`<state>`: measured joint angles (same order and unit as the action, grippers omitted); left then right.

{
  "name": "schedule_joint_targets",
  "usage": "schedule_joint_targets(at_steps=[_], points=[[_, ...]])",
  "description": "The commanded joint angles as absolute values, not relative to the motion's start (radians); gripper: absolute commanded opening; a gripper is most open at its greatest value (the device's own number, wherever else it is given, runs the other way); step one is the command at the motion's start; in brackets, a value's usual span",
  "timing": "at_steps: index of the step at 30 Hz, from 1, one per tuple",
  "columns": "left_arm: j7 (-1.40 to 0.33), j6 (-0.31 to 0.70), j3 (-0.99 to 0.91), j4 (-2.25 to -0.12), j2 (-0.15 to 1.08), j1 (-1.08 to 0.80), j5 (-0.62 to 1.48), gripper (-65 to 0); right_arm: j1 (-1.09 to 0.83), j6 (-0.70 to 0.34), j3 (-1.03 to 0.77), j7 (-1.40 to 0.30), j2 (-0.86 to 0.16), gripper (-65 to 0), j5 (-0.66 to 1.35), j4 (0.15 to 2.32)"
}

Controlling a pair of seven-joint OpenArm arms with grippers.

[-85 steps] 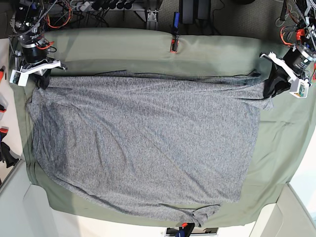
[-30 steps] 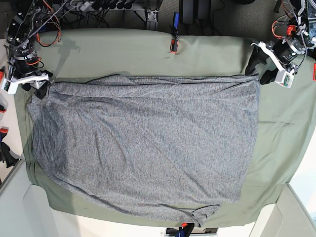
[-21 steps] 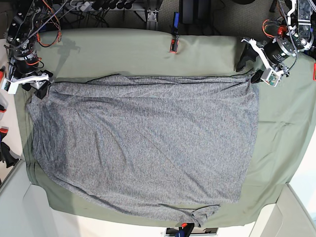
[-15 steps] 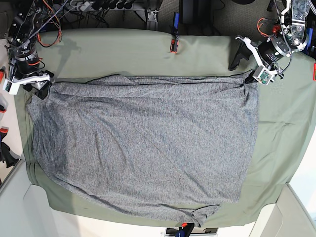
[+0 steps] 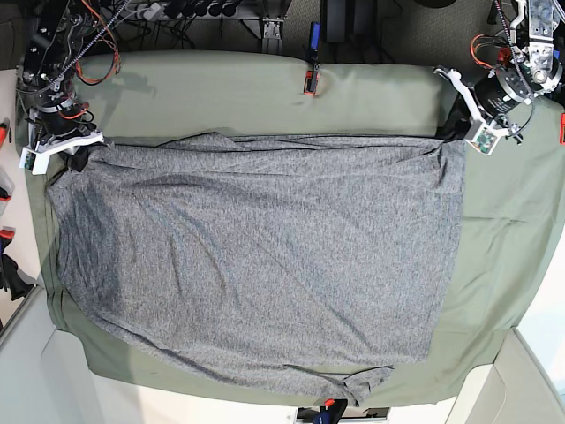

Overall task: Fold the T-shirt properly
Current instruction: 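Drag the shirt edge with both grippers away from the robot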

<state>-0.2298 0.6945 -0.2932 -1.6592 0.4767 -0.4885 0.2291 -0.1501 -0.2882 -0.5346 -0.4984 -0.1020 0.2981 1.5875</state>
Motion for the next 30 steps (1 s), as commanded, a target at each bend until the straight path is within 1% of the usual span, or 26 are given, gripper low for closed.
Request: schedule_joint_targets(at_steps=[1, 5, 12, 17, 22, 25, 30], points=[[-0.210, 0.698, -0.334, -1.685, 0.493, -0.488, 0.263, -65.0, -0.145, -0.292, -0.556, -0.484, -0.116, -65.0, 0.315, 1.621], [-0.229, 0.698, -0.399, -1.686, 0.511, -0.487, 0.356, -65.0, -0.143, -0.293, -0.604, -0.510, -0.116, -65.0, 0.379, 1.660], [-0.229, 0.698, -0.387, -1.686, 0.591, -0.451, 0.363, -65.0, -0.066, -0.296, -0.610, -0.513, -0.119, -65.0, 0.375, 1.637], [-0.237, 0.698, -0.340, -1.686, 0.641, -0.387, 0.362, -65.0, 0.033, -0.299, -0.610, -0.525, -0.119, -65.0, 0.354, 1.559], [-0.244, 0.698, -0.245, -1.671, 0.671, -0.302, 0.345, -65.0, 0.138, -0.323, -0.610, -0.525, -0.119, -65.0, 0.355, 1.430], [-0.244, 0.698, -0.176, -1.611, 0.671, -0.217, 0.301, -65.0, 0.188, -0.322, -0.610, -0.524, -0.119, -65.0, 0.347, 1.370], [-0.243, 0.698, -0.089, -1.416, 0.671, -0.031, 0.287, -65.0, 0.256, -0.322, -0.609, -0.524, -0.121, -65.0, 0.314, 1.309]])
